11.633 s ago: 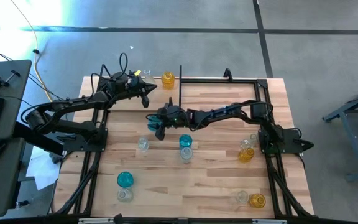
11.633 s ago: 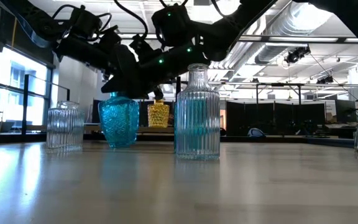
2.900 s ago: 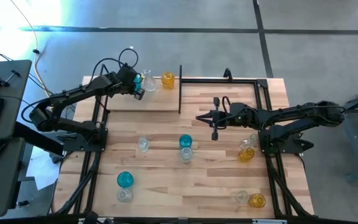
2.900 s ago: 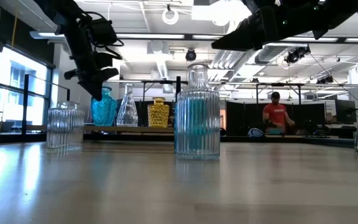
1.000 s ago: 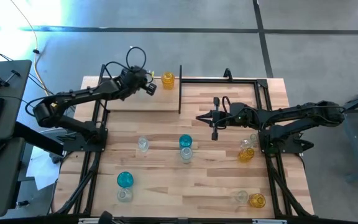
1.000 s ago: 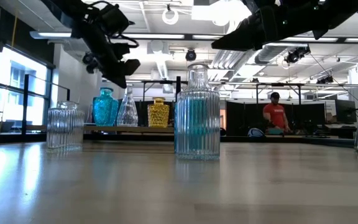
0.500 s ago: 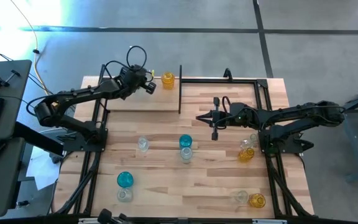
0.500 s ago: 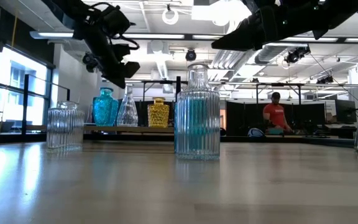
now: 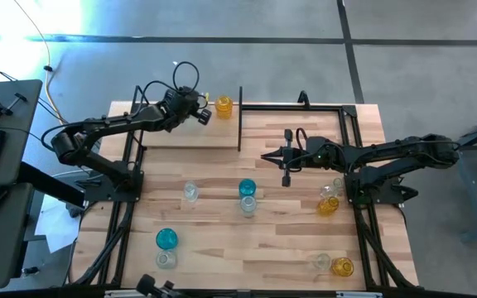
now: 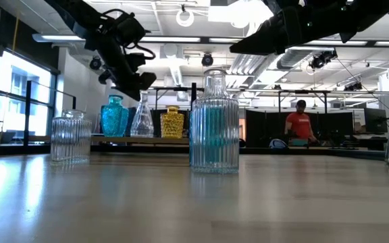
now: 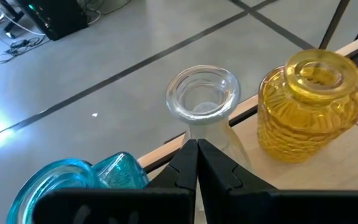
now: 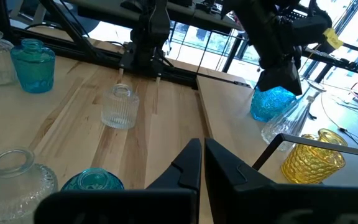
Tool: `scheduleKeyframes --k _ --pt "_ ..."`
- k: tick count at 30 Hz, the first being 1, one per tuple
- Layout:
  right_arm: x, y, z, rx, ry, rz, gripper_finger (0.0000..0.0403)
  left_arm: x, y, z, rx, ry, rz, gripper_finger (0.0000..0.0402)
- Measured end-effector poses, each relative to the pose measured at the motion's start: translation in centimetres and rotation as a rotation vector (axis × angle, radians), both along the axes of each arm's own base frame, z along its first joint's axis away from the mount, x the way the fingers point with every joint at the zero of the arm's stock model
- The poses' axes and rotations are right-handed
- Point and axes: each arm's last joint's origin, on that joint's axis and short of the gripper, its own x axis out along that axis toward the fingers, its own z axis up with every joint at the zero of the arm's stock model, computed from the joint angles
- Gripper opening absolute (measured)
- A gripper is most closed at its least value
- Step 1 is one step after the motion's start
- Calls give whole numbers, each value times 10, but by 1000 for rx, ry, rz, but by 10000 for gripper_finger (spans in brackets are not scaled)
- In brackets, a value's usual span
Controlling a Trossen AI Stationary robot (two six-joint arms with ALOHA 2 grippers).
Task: Sort vases onto shelf
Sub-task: Adjust the transparent vase on the shelf, then put the transparent vase on the shelf
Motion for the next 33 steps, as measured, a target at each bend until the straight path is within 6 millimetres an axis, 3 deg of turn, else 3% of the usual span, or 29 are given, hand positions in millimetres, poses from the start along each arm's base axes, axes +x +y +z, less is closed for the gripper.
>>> scheduleKeyframes --k 22,27,33 --pt "0 0 0 0 0 0 0 -2 6 1 -31 -37 -67 0" --pt "0 0 0 0 0 0 0 -6 -3 11 -22 -44 -91 0" --pt "0 0 0 0 0 0 0 -20 -34 25 -104 -18 -104 0"
